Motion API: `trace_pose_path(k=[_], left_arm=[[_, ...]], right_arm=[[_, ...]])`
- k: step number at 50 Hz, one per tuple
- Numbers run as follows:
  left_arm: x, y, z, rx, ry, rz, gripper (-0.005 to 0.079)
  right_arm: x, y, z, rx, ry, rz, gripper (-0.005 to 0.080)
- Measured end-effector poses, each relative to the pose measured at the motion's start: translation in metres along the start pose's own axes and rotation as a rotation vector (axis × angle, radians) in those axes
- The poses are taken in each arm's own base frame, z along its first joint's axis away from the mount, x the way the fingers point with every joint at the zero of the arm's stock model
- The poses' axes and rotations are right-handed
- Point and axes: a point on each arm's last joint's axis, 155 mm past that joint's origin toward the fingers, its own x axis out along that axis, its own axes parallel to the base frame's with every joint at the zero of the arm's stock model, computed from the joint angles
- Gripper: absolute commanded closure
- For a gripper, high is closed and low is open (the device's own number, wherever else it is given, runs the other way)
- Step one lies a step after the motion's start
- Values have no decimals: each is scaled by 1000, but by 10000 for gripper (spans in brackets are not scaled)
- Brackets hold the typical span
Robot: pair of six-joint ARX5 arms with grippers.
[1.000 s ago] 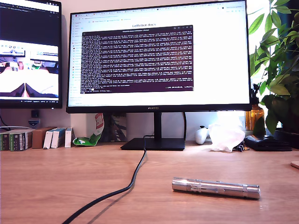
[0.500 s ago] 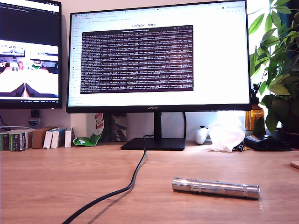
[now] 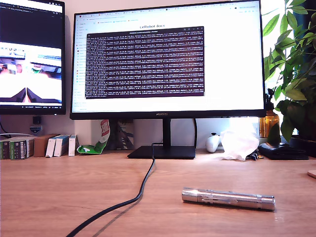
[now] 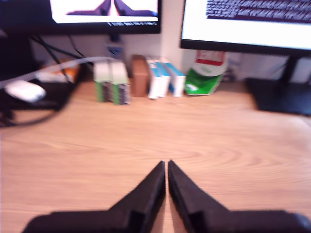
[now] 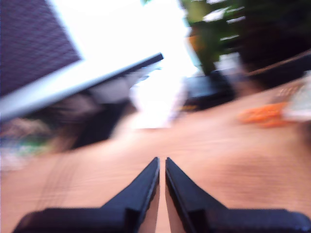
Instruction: Pick the metallic laser pointer with your right arm, pass it to your left arm, then place it down to the left side of the table
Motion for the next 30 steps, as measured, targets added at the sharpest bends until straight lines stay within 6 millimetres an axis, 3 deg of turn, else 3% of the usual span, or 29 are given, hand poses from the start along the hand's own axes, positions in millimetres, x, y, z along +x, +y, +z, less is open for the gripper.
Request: trace_pose_path(k=[9, 13, 23, 30], left_arm=[[-11, -50, 48, -53, -170, -259, 764], [-21, -70, 65, -34, -239, -363, 764], [-31, -96, 55, -8, -181, -516, 764], [-43, -115, 66, 31, -156, -601, 764]], right_arm=[[-8, 53, 21, 156, -32, 268, 763], [-13, 70, 20, 171, -5, 349, 763], [-29, 100, 26, 148, 63, 466, 763], [-42, 120, 35, 76, 88, 528, 763]])
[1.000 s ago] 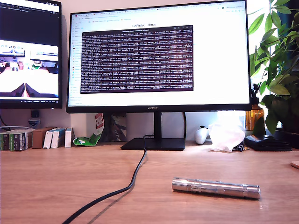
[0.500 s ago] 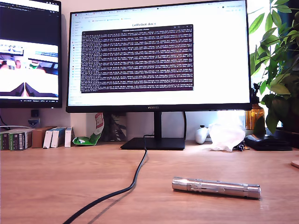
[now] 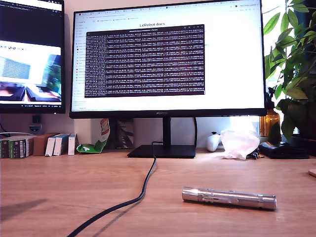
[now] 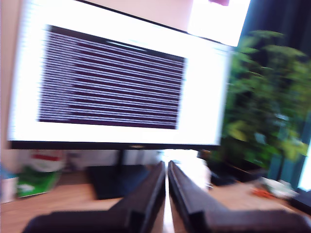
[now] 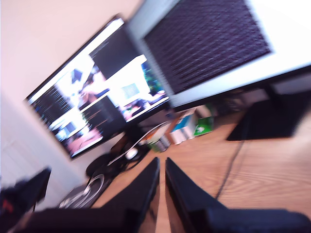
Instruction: Pick the metallic laser pointer with your right arm, pass it to your left arm, then place it down to the left side of the table
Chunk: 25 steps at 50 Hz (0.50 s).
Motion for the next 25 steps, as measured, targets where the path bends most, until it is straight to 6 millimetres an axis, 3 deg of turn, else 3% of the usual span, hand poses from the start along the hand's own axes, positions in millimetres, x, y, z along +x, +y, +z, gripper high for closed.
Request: trace_pose_path(k=[8, 18, 25], left_arm=[[10, -12, 6, 31, 100, -61, 764], [27, -17, -27, -6, 312, -161, 764], [38, -19, -33, -20, 434, -220, 764]], right_arm=[[5, 3, 0, -61, 89, -9, 763], [13, -14, -9, -122, 245, -69, 763], [19, -25, -13, -172, 369, -105, 763]])
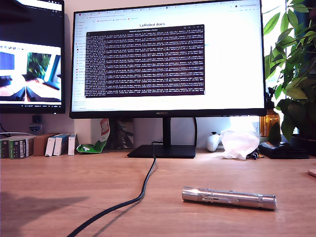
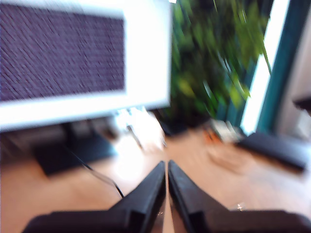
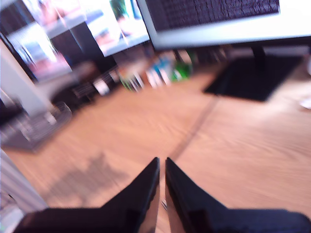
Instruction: Pick the metallic laser pointer with your right arm, pass it to your left arm, then place it down to the left side of the table
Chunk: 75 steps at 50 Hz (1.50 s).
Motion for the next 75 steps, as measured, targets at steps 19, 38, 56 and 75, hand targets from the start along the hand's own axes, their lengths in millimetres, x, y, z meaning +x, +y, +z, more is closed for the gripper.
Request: trace_pose_path(k=[19, 38, 56, 75], left_arm=[[25, 22, -16, 24, 318, -61, 764], [12, 33, -81, -39, 752, -110, 764], [-5, 37, -120, -41, 987, -124, 764], [-4, 36, -131, -92, 1027, -151, 764]], right_arm=[[32, -13, -11, -198, 398, -74, 763], [71, -20, -92, -319, 796, -54, 763], [88, -27, -125, -406, 923, -58, 512], [93, -33, -155, -458, 1045, -32, 463]])
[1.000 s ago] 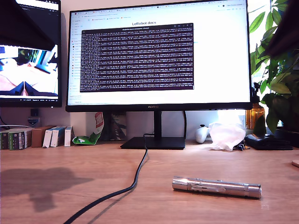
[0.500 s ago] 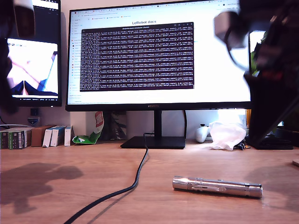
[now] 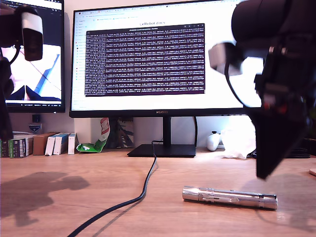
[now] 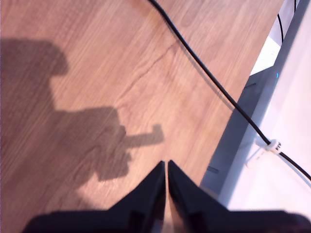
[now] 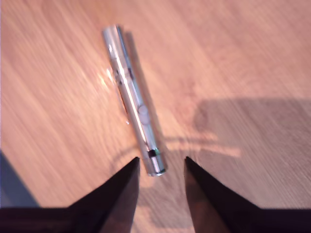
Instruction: Pick the metallic laser pointer with your right arm, pass it to your left arm, then place it down to the left side of the table
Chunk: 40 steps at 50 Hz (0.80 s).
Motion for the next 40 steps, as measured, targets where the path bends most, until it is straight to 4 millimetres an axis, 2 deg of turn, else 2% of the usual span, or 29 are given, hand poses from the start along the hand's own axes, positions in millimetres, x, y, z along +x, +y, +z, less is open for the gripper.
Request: trace_pose_path(k=[14, 25, 29, 36, 40], left_arm=[[-5, 1, 7, 11, -17, 9, 764], [-5, 1, 7, 11, -18, 10, 764], [-5, 2, 8, 14, -21, 13, 764], [-5, 3, 13, 24, -44, 11, 749], [-5, 1, 18, 17, -65, 0, 697]], right_arm=[[20, 13, -5, -55, 63, 34, 464], [27, 13, -3, -70, 76, 42, 479], [29, 12, -1, -70, 73, 38, 546], [30, 11, 3, -74, 65, 34, 755], [30, 11, 3, -77, 65, 35, 763]])
